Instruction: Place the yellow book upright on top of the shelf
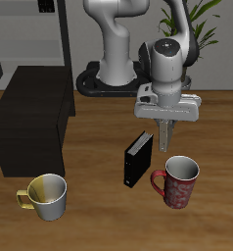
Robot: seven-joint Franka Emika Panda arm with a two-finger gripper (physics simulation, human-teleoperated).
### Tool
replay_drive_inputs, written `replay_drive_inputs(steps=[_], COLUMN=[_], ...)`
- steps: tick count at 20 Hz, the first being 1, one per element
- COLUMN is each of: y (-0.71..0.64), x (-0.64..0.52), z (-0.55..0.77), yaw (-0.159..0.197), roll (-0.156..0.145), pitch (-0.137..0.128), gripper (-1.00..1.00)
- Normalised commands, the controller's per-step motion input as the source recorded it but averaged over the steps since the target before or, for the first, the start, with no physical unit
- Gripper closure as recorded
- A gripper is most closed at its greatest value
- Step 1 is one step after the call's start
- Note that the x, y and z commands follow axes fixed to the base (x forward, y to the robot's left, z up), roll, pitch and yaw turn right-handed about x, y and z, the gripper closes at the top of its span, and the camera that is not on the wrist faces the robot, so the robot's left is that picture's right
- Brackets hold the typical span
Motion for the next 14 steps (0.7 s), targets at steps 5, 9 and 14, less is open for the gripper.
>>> replay_drive_inputs(steps=[5,9,14], y=[-0.35,-0.60,-0.55], x=[-0.01,0.00,0.00], z=[0.38,0.59,0.48], yaw=[0.086,0.097,0.059], roll=[0.016,-0.053,-0.018], pitch=[-0.012,-0.049,-0.006], gripper=[1.00,1.00,1.00])
